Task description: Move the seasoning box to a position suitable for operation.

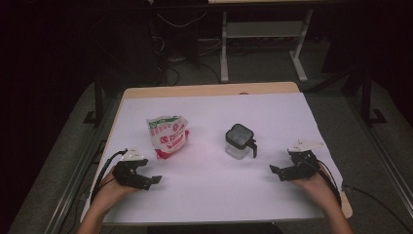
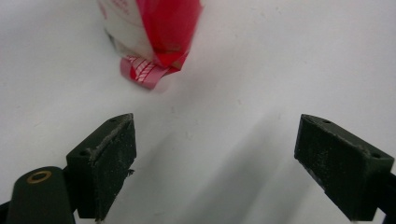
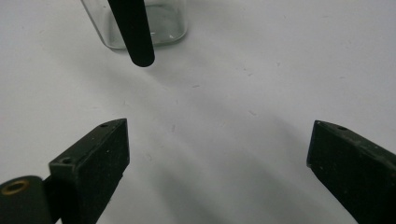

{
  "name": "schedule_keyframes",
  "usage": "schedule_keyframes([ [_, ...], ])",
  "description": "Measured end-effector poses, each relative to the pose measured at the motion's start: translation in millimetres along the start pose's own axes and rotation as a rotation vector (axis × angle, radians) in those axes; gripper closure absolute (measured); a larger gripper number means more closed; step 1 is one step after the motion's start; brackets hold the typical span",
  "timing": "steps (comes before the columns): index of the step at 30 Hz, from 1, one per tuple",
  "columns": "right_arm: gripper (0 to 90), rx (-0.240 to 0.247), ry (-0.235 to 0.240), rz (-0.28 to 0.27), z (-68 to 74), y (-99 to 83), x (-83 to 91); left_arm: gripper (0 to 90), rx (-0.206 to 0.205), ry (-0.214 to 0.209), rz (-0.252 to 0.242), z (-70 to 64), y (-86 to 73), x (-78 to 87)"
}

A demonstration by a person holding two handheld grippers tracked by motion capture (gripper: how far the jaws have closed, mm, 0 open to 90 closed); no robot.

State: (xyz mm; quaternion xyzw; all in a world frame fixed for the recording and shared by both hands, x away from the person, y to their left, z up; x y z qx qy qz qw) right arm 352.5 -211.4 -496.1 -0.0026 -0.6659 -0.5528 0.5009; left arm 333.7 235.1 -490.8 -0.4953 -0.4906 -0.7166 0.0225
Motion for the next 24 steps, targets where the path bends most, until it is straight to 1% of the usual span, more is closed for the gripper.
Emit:
schedule_keyframes([
  [1, 5.5, -0.005, 0.009, -0.001, 1.6, 0.1, 1.4, 11.7, 0.007, -0.002, -0.001, -1.0, 0.9, 0.4],
  [2, 5.5, -0.004, 0.012, -0.001, 1.7, -0.2, 2.2, 11.7, 0.000, -0.005, -0.004, -1.1, 2.0, 0.5],
  [4, 5.5, -0.007, 0.021, 0.001, 1.8, -0.5, 3.3, 11.7, -0.005, 0.000, 0.018, -1.2, 3.5, -0.8],
  [7, 5.5, -0.007, 0.022, 0.000, 1.8, 0.0, 4.7, 11.7, -0.007, 0.001, 0.026, -2.0, 3.5, -1.3],
  [8, 5.5, -0.017, 0.035, -0.001, 2.8, 1.4, 6.4, 11.4, -0.004, 0.002, 0.028, -3.5, 3.6, -1.4],
  [9, 5.5, -0.017, 0.039, 0.000, 3.3, 2.5, 7.1, 11.3, 0.002, -0.001, 0.023, -4.0, 4.0, -1.3],
  [11, 5.5, -0.017, 0.037, -0.002, 3.9, 3.7, 7.8, 11.3, -0.005, 0.006, 0.019, -3.3, 4.5, -1.0],
  [12, 5.4, -0.020, 0.039, 0.013, 5.3, 5.0, 8.8, 11.4, -0.006, 0.017, 0.014, -2.8, 5.0, -1.0],
  [13, 5.4, -0.020, 0.039, 0.013, 5.3, 5.0, 8.8, 11.4, -0.009, 0.022, 0.006, -2.0, 5.7, -0.8],
  [14, 5.0, -0.015, 0.038, 0.020, 6.0, 7.4, 10.5, 11.5, -0.007, 0.018, -0.001, -2.0, 5.9, -0.6],
  [15, 5.0, -0.002, 0.041, 0.017, 5.5, 8.9, 11.3, 11.5, -0.006, 0.016, -0.004, -1.9, 5.6, -0.8],
  [17, 5.0, -0.009, 0.046, 0.015, 6.8, 10.6, 12.6, 11.6, -0.013, 0.013, 0.001, -1.7, 4.2, -1.0],
  [19, 5.0, 0.004, 0.049, 0.016, 8.2, 14.1, 13.9, 12.2, -0.012, 0.009, -0.002, -2.8, 4.2, -2.0],
  [20, 5.0, 0.013, 0.059, 0.031, 11.2, 17.4, 14.7, 12.4, -0.010, 0.010, -0.002, -4.0, 4.0, -2.1],
  [21, 5.0, 0.013, 0.059, 0.031, 11.2, 17.4, 14.7, 12.4, -0.009, 0.009, -0.003, -4.2, 3.9, -1.9],
  [24, 5.0, 0.028, 0.072, 0.058, 14.8, 22.2, 14.5, 12.7, -0.004, 0.001, -0.011, -4.5, 3.8, -0.8],
])
Point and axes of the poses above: each handheld gripper's, and its own axes: x roughly backward along the jaws, y roughly out of its top, z roughly to its left, the point moved 8 cm from there along -x, roughly forward along the jaws, and after that the axes turned 7 degrees about y, right-handed, at the moved point
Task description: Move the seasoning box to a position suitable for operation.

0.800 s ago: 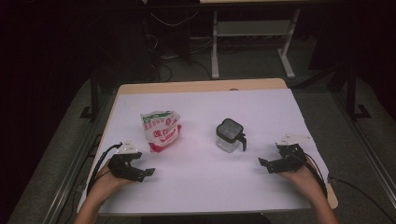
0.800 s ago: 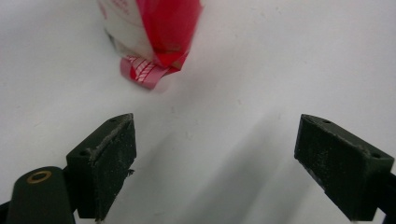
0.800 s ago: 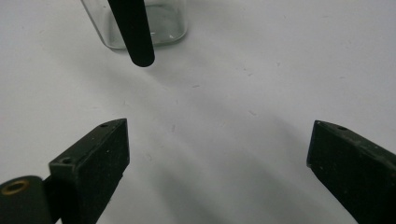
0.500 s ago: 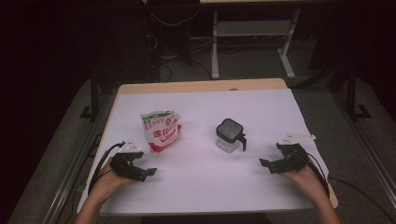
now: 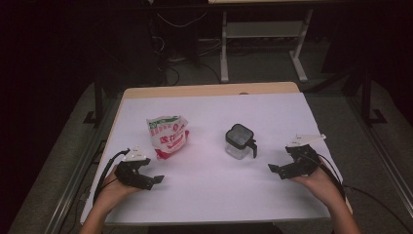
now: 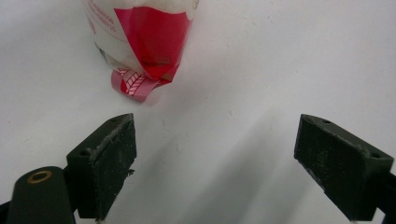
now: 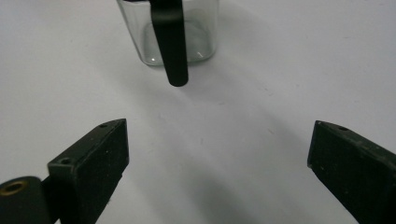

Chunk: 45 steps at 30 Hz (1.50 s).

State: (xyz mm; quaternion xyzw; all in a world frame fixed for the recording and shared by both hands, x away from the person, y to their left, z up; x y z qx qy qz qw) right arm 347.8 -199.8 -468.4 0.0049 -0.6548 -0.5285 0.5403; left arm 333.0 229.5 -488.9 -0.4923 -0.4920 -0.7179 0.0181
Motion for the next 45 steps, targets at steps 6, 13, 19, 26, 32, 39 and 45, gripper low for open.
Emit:
schedule_keyframes([
  [6, 5.3, 0.035, 0.032, 0.056, 6.9, 17.3, -5.9, 12.9, -0.002, 0.001, -0.011, 1.2, 0.4, 2.2],
  [13, 5.7, 0.065, 0.046, 0.096, 11.2, 43.1, -10.9, 13.5, -0.013, 0.000, -0.033, 1.2, 0.5, 1.6],
  [19, 5.7, 0.089, 0.047, 0.118, 13.0, 57.2, -14.6, 13.5, -0.027, -0.004, -0.028, 0.1, 0.1, 2.3],
  [26, 5.7, 0.107, 0.051, 0.171, 15.6, 77.6, -24.8, 14.4, 0.021, -0.020, -0.030, 0.4, 0.9, 4.3],
  [32, 5.8, 0.110, 0.061, 0.193, 18.0, 92.8, -32.1, 12.4, 0.037, 0.001, -0.032, 2.5, 1.8, 5.1],
  [39, 5.7, 0.123, 0.067, 0.219, 22.0, 106.7, -43.4, 13.1, 0.064, 0.005, -0.043, 5.5, 3.4, 6.6],
  [45, 5.6, 0.126, 0.077, 0.247, 24.9, 119.0, -57.6, 12.8, 0.001, 0.001, -0.022, 2.4, 1.2, 3.1],
])
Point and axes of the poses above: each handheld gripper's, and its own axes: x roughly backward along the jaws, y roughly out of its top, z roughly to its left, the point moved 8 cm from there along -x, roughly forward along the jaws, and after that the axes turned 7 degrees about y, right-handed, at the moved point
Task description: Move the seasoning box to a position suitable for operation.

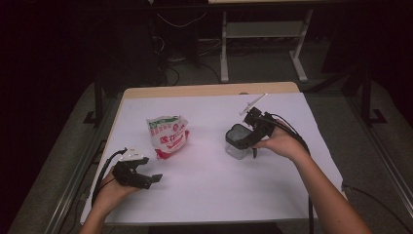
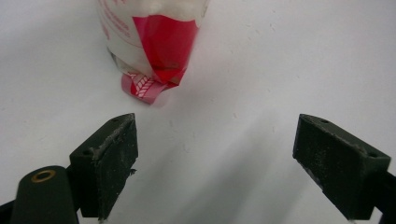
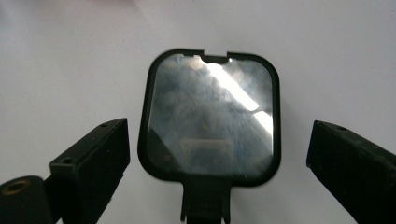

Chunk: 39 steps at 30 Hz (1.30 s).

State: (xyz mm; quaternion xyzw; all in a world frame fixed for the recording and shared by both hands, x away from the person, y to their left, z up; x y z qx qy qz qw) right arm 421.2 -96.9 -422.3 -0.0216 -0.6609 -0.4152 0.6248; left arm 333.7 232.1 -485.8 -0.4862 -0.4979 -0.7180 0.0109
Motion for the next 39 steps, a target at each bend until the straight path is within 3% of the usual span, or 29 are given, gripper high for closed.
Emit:
schedule_keyframes([
  [8, 4.6, 0.017, 0.014, 0.053, 0.8, 11.3, -13.1, 12.4, 0.009, -0.008, 0.003, -0.4, -0.5, 0.8],
  [12, 4.4, 0.010, 0.017, 0.101, -1.3, 12.8, -22.8, 12.4, 0.007, -0.008, -0.004, -0.3, 0.8, 2.4],
  [14, 4.4, 0.008, 0.019, 0.131, -1.0, 13.4, -30.4, 12.4, 0.028, -0.016, -0.018, -0.9, 2.1, 2.6],
  [19, 4.6, 0.014, 0.005, 0.199, -1.4, 10.9, -41.3, 12.5, 0.013, -0.007, -0.009, 0.3, 1.3, 3.7],
  [39, 13.7, -0.005, 0.022, 0.278, -5.0, 7.5, -55.5, 12.5, -0.010, -0.024, -0.027, -3.2, 2.0, 2.5],
])
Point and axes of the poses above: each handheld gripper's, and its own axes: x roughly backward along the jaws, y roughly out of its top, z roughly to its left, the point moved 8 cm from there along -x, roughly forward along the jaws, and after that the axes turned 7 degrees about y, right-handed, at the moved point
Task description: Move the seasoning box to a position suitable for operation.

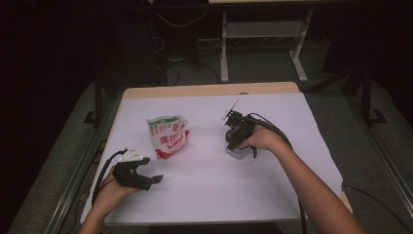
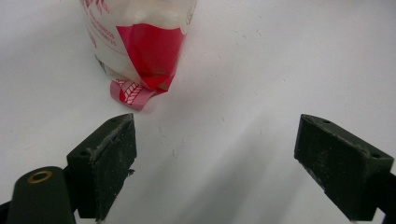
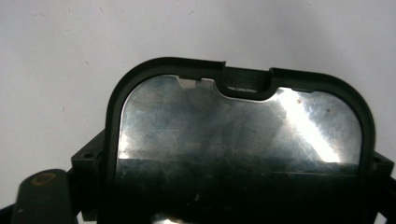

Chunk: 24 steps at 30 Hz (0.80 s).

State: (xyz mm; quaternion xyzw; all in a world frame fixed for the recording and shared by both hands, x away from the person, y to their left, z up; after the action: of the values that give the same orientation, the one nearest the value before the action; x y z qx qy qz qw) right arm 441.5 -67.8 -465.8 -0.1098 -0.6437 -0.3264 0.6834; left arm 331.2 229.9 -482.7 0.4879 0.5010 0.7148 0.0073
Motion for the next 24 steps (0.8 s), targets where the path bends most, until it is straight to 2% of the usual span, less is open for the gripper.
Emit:
schedule_keyframes([
  [7, 14.3, 0.002, 0.000, 0.009, 0.5, 0.4, 0.3, 12.6, 0.000, -0.002, 0.006, -0.6, -0.3, 0.1],
  [18, 14.7, 0.049, -0.015, 0.026, 1.4, 0.5, 0.6, 12.6, -0.007, -0.004, 0.005, 0.7, -0.7, 0.9],
  [24, 14.7, 0.070, 0.003, 0.014, 9.2, -0.6, 6.1, 12.6, 0.001, -0.007, 0.000, -0.5, 0.2, 1.1],
])
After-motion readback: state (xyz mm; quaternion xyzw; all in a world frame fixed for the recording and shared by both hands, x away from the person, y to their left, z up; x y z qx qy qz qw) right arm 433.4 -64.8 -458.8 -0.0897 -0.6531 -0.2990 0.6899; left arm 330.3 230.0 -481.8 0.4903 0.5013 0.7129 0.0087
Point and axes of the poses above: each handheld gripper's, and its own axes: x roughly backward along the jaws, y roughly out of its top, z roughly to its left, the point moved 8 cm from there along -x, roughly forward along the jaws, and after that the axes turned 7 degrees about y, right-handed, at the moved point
